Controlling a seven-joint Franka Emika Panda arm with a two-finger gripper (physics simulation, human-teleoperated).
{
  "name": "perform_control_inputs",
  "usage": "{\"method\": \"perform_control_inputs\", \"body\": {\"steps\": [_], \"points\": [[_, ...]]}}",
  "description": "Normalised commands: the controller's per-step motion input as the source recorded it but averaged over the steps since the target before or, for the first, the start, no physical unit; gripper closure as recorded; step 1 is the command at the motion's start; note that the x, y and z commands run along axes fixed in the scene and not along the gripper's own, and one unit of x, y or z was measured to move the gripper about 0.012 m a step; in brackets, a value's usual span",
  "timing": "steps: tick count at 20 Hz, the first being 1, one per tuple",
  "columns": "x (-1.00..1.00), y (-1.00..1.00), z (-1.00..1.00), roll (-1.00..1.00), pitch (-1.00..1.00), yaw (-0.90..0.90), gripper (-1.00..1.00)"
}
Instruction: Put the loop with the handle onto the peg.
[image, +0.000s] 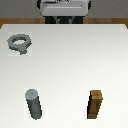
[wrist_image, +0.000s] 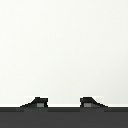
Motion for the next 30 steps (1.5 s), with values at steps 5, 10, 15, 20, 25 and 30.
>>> {"method": "perform_control_inputs", "body": {"steps": [5, 10, 15, 20, 25, 30], "points": [[0.0, 0.0, 0.0, 0.0, 0.0, 0.0, -1.0], [0.0, -0.6, 0.0, 0.0, 0.0, 0.0, -1.0], [0.0, -1.0, 0.0, 0.0, 0.0, 0.0, -1.0], [0.0, -1.0, 0.0, 0.0, 0.0, 0.0, -1.0], [0.0, -0.4, 0.0, 0.0, 0.0, 0.27, -1.0], [0.0, 0.0, 0.0, 0.0, 0.0, 0.6, -1.0]]}}
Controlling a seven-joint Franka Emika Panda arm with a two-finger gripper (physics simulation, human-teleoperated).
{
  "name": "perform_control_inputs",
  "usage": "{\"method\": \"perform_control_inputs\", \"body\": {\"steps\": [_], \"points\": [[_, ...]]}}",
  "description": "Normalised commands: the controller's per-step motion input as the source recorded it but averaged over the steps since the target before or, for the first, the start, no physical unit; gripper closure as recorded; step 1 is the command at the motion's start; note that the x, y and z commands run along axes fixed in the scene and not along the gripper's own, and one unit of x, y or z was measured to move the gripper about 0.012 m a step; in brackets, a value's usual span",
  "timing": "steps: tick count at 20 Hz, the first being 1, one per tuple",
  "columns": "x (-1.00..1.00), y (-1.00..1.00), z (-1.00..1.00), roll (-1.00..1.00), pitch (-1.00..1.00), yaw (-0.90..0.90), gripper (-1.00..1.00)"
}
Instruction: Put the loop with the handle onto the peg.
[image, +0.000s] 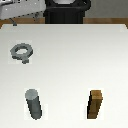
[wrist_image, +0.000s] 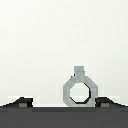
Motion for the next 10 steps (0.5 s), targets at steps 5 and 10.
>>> {"method": "perform_control_inputs", "body": {"steps": [5, 10], "points": [[0.0, -0.6, 0.0, 0.0, 0.0, 0.0, -1.0], [0.6, 0.0, 0.0, 0.0, 0.0, 0.0, -1.0]]}}
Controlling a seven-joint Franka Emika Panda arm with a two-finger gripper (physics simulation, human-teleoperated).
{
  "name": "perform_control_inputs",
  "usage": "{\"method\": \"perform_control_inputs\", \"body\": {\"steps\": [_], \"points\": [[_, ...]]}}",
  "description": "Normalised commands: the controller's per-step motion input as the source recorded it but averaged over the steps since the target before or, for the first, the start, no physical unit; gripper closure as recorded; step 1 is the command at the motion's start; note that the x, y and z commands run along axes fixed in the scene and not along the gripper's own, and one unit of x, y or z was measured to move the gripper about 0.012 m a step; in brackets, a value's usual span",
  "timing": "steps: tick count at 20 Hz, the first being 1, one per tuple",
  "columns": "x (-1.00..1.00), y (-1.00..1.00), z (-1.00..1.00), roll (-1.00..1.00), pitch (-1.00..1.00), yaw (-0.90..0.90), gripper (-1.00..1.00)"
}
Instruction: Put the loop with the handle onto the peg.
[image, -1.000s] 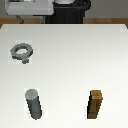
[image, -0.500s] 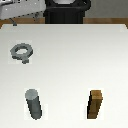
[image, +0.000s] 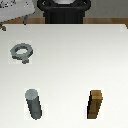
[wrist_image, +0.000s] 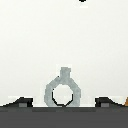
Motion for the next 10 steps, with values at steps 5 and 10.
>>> {"method": "perform_control_inputs", "body": {"steps": [5, 10], "points": [[0.4, 0.0, -0.4, 0.0, 0.0, 0.0, -1.0], [0.0, 0.03, -1.0, 0.0, 0.0, 0.0, -1.0]]}}
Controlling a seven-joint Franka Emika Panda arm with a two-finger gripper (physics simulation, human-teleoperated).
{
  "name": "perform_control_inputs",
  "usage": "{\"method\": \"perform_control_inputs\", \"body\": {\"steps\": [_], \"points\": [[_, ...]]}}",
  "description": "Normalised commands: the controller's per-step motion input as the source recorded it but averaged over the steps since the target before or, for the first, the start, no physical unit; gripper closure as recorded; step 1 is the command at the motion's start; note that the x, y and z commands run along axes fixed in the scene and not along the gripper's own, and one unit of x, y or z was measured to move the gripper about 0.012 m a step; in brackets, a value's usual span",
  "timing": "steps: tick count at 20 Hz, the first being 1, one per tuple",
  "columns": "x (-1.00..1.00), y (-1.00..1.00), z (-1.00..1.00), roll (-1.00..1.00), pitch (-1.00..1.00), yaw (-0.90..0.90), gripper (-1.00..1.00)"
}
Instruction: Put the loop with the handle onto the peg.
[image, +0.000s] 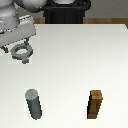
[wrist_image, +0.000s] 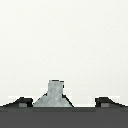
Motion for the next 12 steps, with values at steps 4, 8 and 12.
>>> {"method": "perform_control_inputs", "body": {"steps": [4, 8, 12], "points": [[0.0, 0.0, 0.0, 0.0, 0.0, 0.0, -1.0], [0.0, 0.5, 0.0, 0.0, 0.0, 0.0, -1.0], [0.0, 0.0, -0.75, 0.0, 0.0, 0.0, -1.0]]}}
